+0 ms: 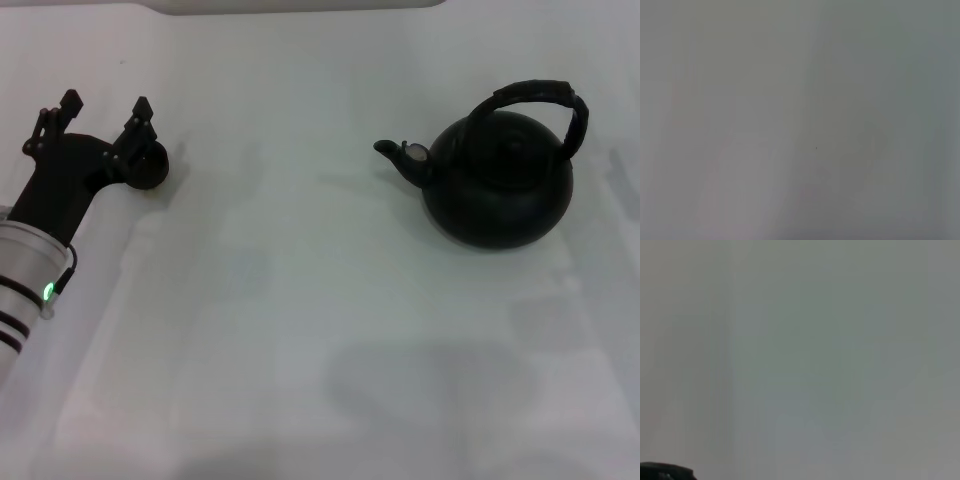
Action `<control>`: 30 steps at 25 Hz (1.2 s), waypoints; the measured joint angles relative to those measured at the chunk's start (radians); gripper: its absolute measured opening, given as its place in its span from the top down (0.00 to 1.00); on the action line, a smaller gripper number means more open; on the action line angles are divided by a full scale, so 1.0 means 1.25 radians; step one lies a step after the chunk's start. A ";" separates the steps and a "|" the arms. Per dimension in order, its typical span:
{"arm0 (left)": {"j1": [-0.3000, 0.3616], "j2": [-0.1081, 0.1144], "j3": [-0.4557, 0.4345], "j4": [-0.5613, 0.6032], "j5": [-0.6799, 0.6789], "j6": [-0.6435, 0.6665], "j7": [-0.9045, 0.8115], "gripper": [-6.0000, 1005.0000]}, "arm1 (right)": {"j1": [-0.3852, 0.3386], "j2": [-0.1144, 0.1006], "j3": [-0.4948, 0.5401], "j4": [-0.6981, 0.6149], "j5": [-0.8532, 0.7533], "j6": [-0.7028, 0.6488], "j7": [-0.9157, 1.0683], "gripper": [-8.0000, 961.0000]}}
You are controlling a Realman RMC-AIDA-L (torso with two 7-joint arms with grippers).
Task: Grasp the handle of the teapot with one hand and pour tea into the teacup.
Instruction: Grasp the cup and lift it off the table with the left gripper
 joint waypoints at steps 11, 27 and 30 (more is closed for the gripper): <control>-0.001 0.002 -0.001 0.000 -0.014 -0.002 -0.059 0.12 | 0.000 0.000 0.000 0.001 0.000 0.002 0.001 0.11; -0.218 0.017 0.011 -0.335 0.206 -0.091 -0.648 0.12 | 0.000 0.000 0.000 0.004 0.000 0.005 -0.001 0.11; -0.266 0.015 0.011 -0.403 0.304 -0.094 -0.730 0.12 | 0.001 -0.001 0.001 0.005 0.000 0.005 -0.001 0.11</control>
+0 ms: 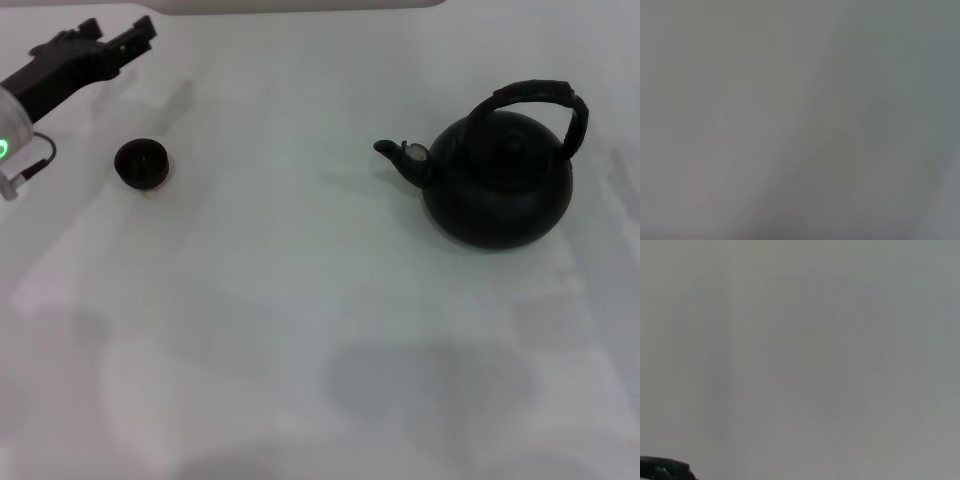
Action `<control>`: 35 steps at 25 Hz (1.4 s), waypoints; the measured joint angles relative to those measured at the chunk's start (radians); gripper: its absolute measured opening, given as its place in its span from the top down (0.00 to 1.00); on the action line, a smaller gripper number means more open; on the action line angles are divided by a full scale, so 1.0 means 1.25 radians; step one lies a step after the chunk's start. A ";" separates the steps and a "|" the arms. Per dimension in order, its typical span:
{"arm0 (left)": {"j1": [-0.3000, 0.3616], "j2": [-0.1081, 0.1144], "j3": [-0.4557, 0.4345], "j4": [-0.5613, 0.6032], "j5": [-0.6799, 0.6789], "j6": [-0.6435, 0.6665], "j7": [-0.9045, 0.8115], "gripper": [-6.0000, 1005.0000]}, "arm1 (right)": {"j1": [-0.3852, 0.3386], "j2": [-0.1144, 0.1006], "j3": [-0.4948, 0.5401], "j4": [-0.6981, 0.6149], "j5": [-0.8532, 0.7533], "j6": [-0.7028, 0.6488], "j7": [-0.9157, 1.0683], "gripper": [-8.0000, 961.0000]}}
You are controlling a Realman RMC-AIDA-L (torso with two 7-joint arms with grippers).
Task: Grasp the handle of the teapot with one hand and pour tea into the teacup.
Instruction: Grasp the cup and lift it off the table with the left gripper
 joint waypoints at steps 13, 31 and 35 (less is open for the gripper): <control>-0.167 -0.001 0.001 -0.263 0.466 0.059 -0.367 0.13 | 0.009 -0.002 0.011 0.003 0.001 0.022 -0.002 0.11; -0.279 0.000 0.002 -0.376 0.771 0.151 -0.525 0.13 | 0.025 -0.003 0.012 0.004 0.001 0.045 -0.004 0.11; -0.282 -0.002 0.002 -0.367 0.788 0.151 -0.528 0.14 | 0.025 -0.003 0.012 0.004 0.001 0.046 -0.004 0.11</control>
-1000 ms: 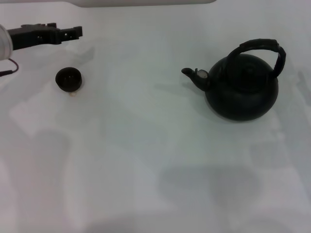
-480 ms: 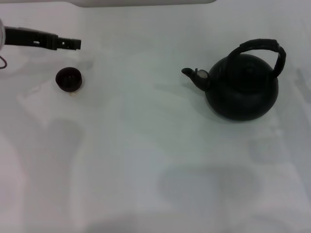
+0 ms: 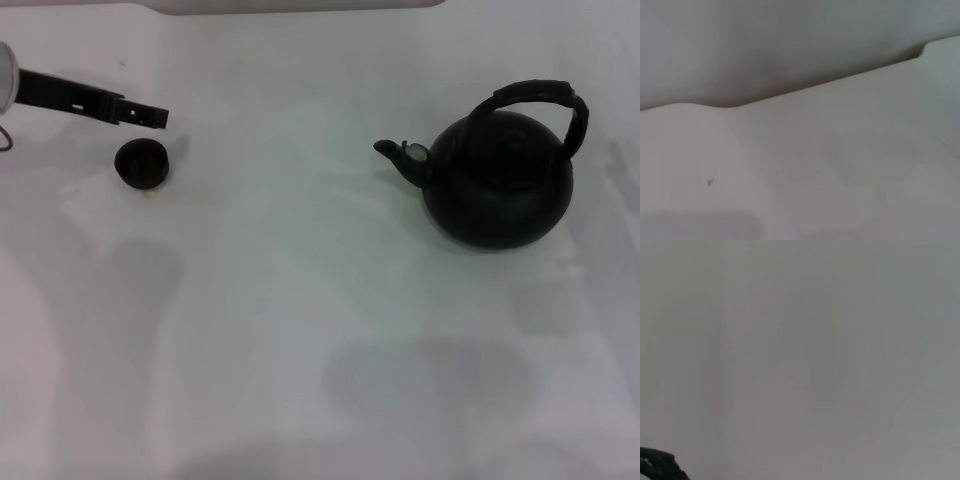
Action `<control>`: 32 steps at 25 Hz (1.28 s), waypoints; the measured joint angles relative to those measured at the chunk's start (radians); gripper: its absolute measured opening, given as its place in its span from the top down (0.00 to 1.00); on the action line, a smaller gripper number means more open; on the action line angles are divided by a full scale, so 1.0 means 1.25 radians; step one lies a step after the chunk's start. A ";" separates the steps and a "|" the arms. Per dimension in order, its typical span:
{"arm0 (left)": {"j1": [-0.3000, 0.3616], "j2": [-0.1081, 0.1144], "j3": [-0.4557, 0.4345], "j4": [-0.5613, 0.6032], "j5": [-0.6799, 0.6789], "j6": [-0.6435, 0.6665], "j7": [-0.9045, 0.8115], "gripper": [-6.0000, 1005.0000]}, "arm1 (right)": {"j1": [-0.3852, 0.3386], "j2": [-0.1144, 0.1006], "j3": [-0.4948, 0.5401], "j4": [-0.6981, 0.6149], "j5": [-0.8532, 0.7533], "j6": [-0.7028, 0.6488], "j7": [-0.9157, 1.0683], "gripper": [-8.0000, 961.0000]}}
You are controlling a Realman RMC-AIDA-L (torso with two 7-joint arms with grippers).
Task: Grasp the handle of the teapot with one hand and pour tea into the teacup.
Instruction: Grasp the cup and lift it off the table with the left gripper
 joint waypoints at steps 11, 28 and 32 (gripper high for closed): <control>-0.010 -0.005 0.000 0.017 0.066 -0.008 -0.006 0.14 | 0.000 0.000 0.001 0.000 0.008 0.000 0.000 0.11; -0.007 -0.006 0.000 0.054 0.090 -0.051 -0.008 0.15 | 0.001 0.000 0.005 0.000 0.010 0.000 0.000 0.11; -0.008 -0.006 0.000 0.054 0.091 -0.059 -0.008 0.15 | 0.001 0.001 0.009 0.000 0.010 0.000 0.000 0.11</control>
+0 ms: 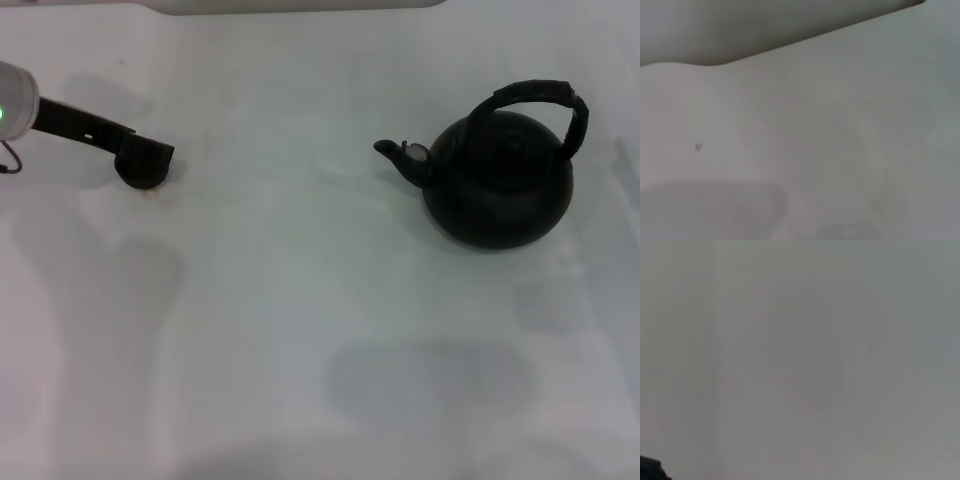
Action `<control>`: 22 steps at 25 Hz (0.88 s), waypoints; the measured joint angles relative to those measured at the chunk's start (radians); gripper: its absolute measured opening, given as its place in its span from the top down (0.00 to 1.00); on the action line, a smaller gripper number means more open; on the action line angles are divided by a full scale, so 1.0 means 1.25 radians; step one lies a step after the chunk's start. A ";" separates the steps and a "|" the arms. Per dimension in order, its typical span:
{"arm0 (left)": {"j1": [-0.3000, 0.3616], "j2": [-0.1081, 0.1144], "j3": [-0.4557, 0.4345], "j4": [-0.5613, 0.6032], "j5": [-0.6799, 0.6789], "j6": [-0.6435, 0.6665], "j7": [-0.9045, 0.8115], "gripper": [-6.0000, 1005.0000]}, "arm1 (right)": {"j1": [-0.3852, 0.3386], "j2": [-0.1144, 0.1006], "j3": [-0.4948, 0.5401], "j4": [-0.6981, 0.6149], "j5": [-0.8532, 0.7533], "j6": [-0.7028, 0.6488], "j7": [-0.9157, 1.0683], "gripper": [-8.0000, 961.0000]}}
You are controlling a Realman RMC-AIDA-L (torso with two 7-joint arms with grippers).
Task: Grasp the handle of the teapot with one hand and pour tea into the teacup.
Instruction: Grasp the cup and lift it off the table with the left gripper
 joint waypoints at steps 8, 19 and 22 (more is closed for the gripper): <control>0.004 0.002 0.000 0.021 0.001 -0.011 0.000 0.16 | 0.000 0.000 0.001 0.000 0.000 0.000 0.000 0.11; 0.005 0.001 0.000 0.024 0.009 -0.020 -0.001 0.16 | 0.000 0.000 0.001 0.000 0.000 0.000 0.000 0.11; 0.006 0.000 0.000 0.035 0.013 -0.026 -0.003 0.17 | 0.000 0.000 0.001 0.000 0.000 0.000 0.000 0.11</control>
